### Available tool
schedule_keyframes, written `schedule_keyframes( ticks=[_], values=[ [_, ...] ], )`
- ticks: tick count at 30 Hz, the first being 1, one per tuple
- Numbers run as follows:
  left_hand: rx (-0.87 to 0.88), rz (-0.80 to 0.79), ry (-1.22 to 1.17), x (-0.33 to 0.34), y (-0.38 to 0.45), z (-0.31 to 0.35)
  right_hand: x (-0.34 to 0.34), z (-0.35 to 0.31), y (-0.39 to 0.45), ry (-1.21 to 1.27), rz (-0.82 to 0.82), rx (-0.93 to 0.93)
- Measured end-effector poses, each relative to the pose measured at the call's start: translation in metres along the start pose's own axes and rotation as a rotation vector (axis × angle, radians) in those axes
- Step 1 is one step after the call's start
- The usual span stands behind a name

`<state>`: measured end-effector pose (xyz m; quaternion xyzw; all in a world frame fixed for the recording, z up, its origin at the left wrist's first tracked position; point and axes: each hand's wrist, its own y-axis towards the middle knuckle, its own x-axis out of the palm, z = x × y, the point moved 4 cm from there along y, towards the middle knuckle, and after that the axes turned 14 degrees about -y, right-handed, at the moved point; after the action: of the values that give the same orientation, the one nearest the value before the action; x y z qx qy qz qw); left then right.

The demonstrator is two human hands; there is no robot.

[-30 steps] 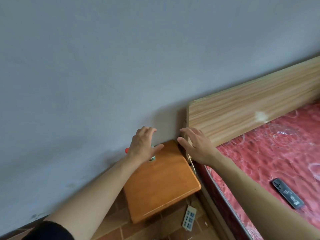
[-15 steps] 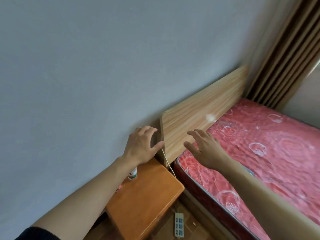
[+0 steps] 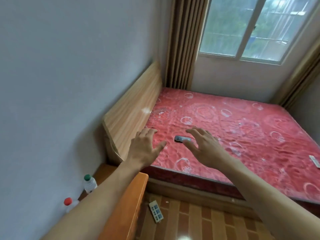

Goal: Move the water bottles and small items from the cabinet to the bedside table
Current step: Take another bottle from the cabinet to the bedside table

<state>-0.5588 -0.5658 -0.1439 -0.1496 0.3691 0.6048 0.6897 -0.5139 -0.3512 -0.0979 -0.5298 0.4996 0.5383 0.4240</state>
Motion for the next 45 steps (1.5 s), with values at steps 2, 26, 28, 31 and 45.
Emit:
schedule_keyframes(
  ticks=[2, 26, 28, 31, 45],
  values=[
    [0.064, -0.035, -0.030, 0.017, 0.004, 0.031, -0.015, 0.029, -0.031, -0.016, 0.030, 0.075],
    [0.711, -0.523, -0.139, 0.281, -0.192, 0.460, -0.098, 0.271, -0.527, -0.086, 0.187, 0.885],
    [0.763, -0.551, -0.164, 0.299, -0.210, 0.488, -0.102, 0.282, -0.561, -0.098, 0.203, 0.954],
    [0.833, -0.618, -0.163, 0.326, -0.234, 0.522, -0.109, 0.298, -0.600, -0.125, 0.211, 1.039],
    [1.127, -0.885, -0.431, 0.442, -0.252, 0.685, -0.166, 0.366, -0.698, -0.296, 0.145, 1.500]
  ],
)
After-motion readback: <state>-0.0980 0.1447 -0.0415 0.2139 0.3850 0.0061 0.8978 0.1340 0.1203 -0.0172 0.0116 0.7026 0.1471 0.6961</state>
